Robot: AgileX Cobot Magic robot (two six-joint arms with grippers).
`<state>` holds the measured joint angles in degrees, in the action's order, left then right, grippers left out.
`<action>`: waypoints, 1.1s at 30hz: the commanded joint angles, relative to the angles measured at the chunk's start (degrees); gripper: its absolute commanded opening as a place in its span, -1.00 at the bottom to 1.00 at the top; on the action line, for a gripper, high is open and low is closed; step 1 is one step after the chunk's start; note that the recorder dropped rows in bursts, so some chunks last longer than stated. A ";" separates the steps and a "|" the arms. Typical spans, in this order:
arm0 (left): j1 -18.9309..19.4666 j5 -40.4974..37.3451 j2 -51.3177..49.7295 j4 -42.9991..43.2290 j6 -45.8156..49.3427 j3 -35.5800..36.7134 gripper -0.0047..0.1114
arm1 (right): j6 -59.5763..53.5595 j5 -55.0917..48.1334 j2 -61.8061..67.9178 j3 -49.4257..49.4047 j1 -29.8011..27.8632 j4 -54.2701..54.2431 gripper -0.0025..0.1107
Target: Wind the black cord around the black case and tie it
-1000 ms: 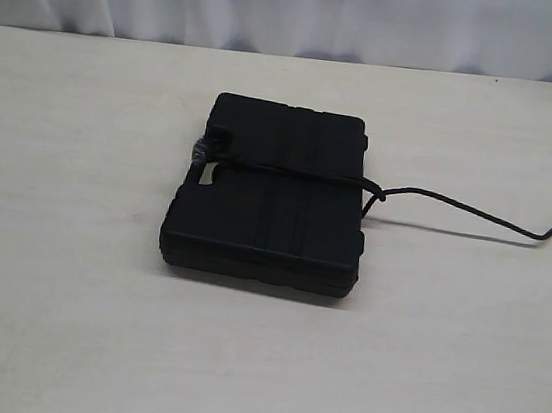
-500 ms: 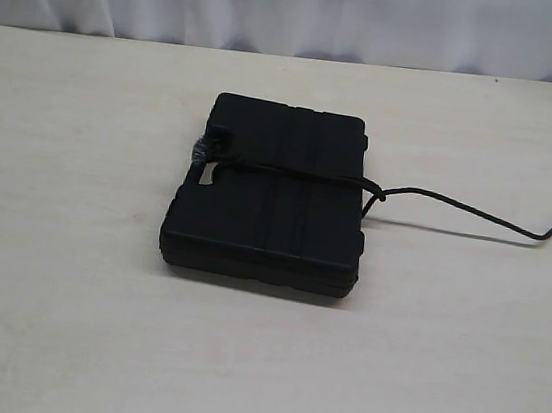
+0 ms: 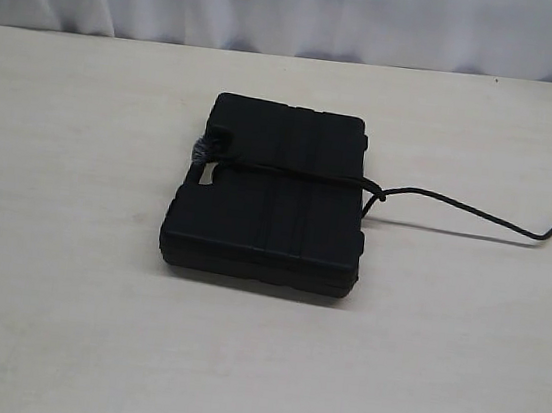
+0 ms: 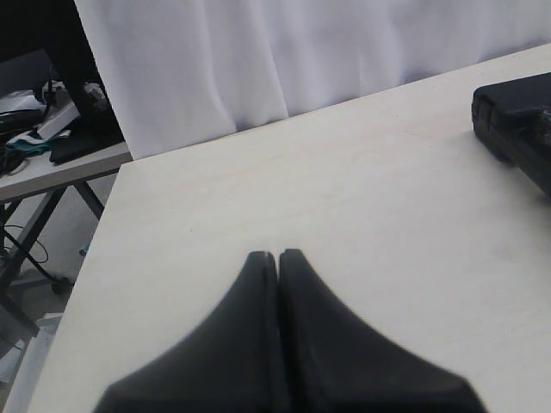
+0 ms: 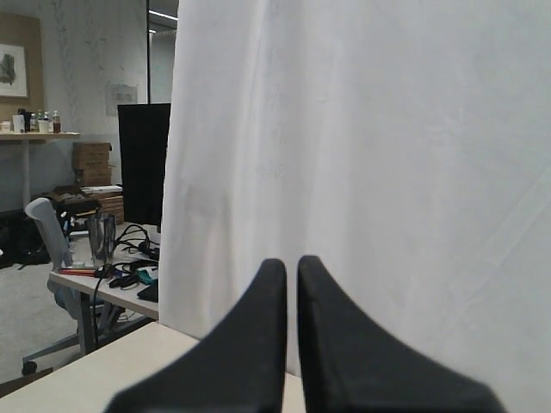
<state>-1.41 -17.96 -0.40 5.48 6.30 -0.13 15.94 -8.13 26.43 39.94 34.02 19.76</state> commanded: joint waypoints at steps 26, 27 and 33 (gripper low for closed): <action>0.13 0.30 0.40 -0.04 -0.10 0.13 -0.92 | -15.94 19.63 -26.43 -33.67 -27.49 -12.09 -0.88; 0.13 0.30 0.40 -0.04 -0.10 0.13 -0.92 | -16.27 19.35 -26.43 -34.81 -27.49 -11.66 -0.88; 0.13 0.30 0.40 -0.04 -0.10 0.13 -0.92 | -16.44 17.93 -26.43 -39.94 -27.49 -11.68 -0.88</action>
<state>-1.41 -17.96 -0.40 5.48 6.30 -0.13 0.00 10.52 0.22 1.08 6.87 7.71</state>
